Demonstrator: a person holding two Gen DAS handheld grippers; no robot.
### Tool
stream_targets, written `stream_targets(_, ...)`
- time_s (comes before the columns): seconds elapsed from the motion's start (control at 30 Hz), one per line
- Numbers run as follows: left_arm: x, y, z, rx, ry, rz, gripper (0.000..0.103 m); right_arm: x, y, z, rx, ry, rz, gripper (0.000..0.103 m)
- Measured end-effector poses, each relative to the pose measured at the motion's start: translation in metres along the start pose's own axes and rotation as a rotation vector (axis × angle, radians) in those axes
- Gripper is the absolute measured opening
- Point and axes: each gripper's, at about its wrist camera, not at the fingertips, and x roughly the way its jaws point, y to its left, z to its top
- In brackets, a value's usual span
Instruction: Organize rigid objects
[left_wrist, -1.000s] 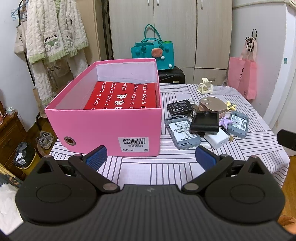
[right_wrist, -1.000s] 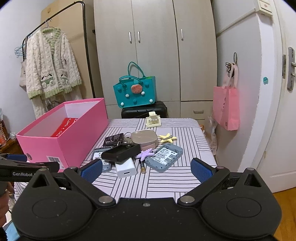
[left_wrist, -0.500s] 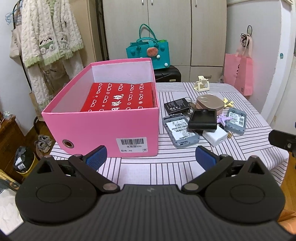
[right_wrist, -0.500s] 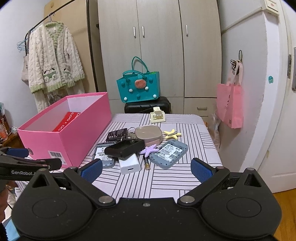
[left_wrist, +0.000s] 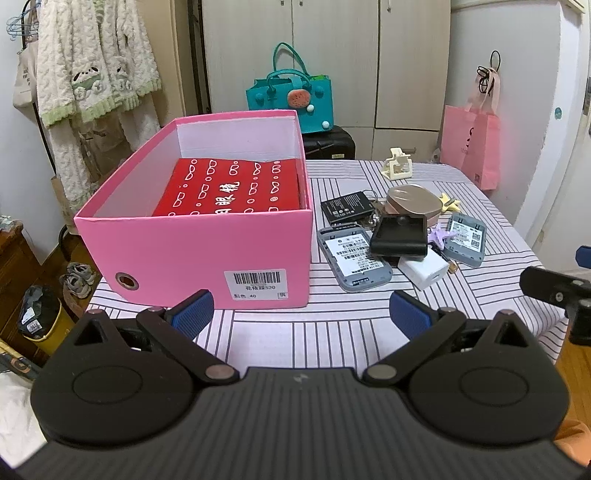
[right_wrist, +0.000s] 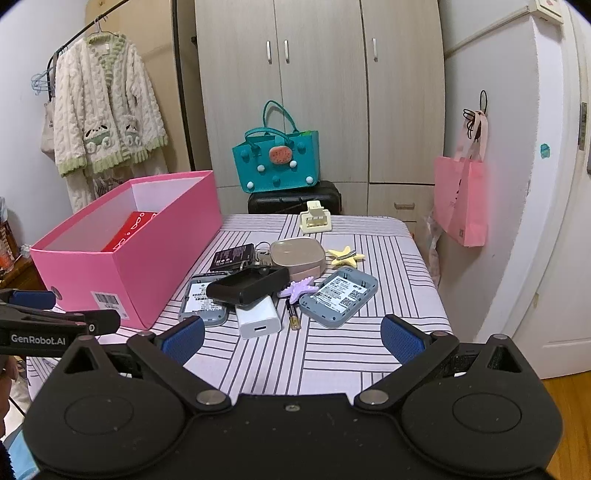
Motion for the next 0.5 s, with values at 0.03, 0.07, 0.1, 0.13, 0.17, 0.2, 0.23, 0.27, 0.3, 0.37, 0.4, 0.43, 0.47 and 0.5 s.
stream_targets(0.03, 0.001, 0.0, 0.0, -0.002, 0.002, 0.001, 0.102, 0.001, 0.0, 0.0, 0.0, 0.004, 0.0, 0.103)
stream_targets(0.07, 0.002, 0.0, -0.001, -0.006, 0.004, 0.008, 0.102, 0.002, 0.0, 0.0, 0.0, 0.006, 0.0, 0.103)
stream_targets(0.1, 0.002, 0.001, -0.001, -0.011, 0.005, 0.016, 0.102, 0.003, 0.0, 0.0, 0.001, 0.008, -0.001, 0.103)
stream_targets(0.13, 0.003, 0.002, -0.002, -0.016, 0.004, 0.023, 0.102, 0.004, 0.0, 0.0, 0.001, 0.01, 0.0, 0.103)
stream_targets(0.17, 0.003, 0.003, -0.001, -0.02, 0.001, 0.027, 0.103, 0.005, 0.0, 0.0, 0.002, 0.011, 0.001, 0.103)
stream_targets(0.2, 0.004, 0.004, -0.001, -0.022, -0.002, 0.03, 0.103, 0.006, 0.0, 0.0, 0.004, 0.012, 0.003, 0.103)
stream_targets(0.23, 0.004, 0.005, 0.0, -0.023, -0.006, 0.032, 0.103, 0.007, -0.001, -0.001, 0.007, 0.011, 0.007, 0.103)
stream_targets(0.27, 0.004, 0.006, 0.0, -0.022, -0.012, 0.035, 0.103, 0.008, -0.002, -0.001, 0.009, 0.006, 0.016, 0.103)
stream_targets(0.3, 0.005, 0.007, 0.001, -0.017, -0.016, 0.036, 0.103, 0.009, -0.003, -0.001, 0.013, -0.002, 0.031, 0.103)
stream_targets(0.37, 0.006, 0.008, 0.004, 0.007, -0.027, 0.033, 0.103, 0.011, -0.005, -0.001, 0.022, -0.026, 0.058, 0.103)
stream_targets(0.4, 0.006, 0.009, 0.006, 0.021, -0.035, 0.043, 0.103, 0.012, -0.006, -0.001, 0.025, -0.046, 0.078, 0.103)
stream_targets(0.43, 0.005, 0.01, 0.009, 0.036, -0.058, 0.075, 0.103, 0.015, -0.008, 0.0, 0.026, -0.069, 0.11, 0.103)
stream_targets(0.47, 0.004, 0.01, 0.011, 0.05, -0.083, 0.105, 0.103, 0.017, -0.009, 0.0, 0.026, -0.087, 0.141, 0.103)
stream_targets(0.5, 0.003, 0.012, 0.014, 0.068, -0.105, 0.125, 0.103, 0.021, -0.011, 0.0, 0.022, -0.101, 0.171, 0.103)
